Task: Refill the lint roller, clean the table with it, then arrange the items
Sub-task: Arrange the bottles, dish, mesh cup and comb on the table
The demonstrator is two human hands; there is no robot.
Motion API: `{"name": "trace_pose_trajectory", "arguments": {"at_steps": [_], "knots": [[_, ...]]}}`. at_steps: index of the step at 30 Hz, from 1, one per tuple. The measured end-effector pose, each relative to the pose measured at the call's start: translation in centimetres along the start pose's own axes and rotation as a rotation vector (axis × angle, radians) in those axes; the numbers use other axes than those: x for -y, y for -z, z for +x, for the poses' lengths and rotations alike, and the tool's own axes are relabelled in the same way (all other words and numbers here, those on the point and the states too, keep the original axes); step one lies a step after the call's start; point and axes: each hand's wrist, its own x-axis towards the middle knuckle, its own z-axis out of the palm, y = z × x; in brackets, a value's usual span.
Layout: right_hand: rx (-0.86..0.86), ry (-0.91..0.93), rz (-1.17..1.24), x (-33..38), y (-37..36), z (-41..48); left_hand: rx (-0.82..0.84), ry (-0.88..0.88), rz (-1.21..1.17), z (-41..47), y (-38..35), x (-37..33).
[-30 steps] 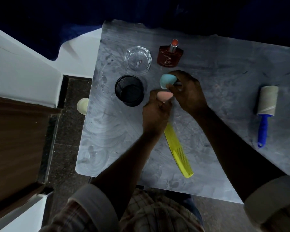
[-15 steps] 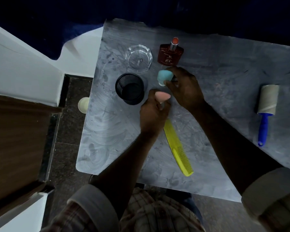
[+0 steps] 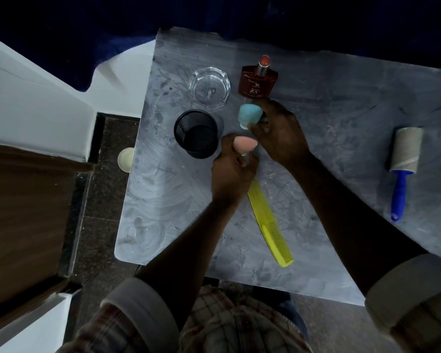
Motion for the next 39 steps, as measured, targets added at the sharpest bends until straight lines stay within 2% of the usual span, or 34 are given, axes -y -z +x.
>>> {"name": "trace_pose_trajectory", "arguments": {"at_steps": [5, 10, 14, 18, 21, 26, 31, 36, 39], "knots": [[-0.087, -0.009, -0.010, 0.2, 1.0, -0.6, 0.044, 0.023, 0.014, -0.8, 0.5, -0.4], [-0.222, -0.192, 0.023, 0.0, 2.7, -5.4, 0.130, 0.091, -0.050, -5.4, 3.2, -0.5], [-0.061, -0.159, -0.172, 1.6, 1.9, -13.1, 0.273, 0.218, -0.097, -9.1, 5.0, 0.9], [0.118, -0.268, -0.409, 2.7, -0.7, -18.6, 0.369, 0.329, -0.139, -11.2, 5.4, 1.3], [0.107, -0.293, -0.493, 2.6, -1.9, -19.6, 0.395, 0.436, -0.159, -11.3, 4.7, 1.2], [0.056, -0.235, -0.566, 3.0, -2.4, -19.1, 0.385, 0.446, -0.150, -10.7, 3.8, 0.8], [0.072, -0.289, -0.503, 3.5, -1.1, -18.0, 0.392, 0.285, -0.106, -10.2, 4.3, 1.4], [-0.061, -0.457, -0.090, 1.4, 2.6, -14.1, 0.451, -0.111, -0.036, -9.3, 4.3, -0.5], [-0.112, -0.465, -0.009, 0.0, 3.9, -9.3, 0.458, -0.279, 0.091, -8.2, 2.8, -1.9]]}}
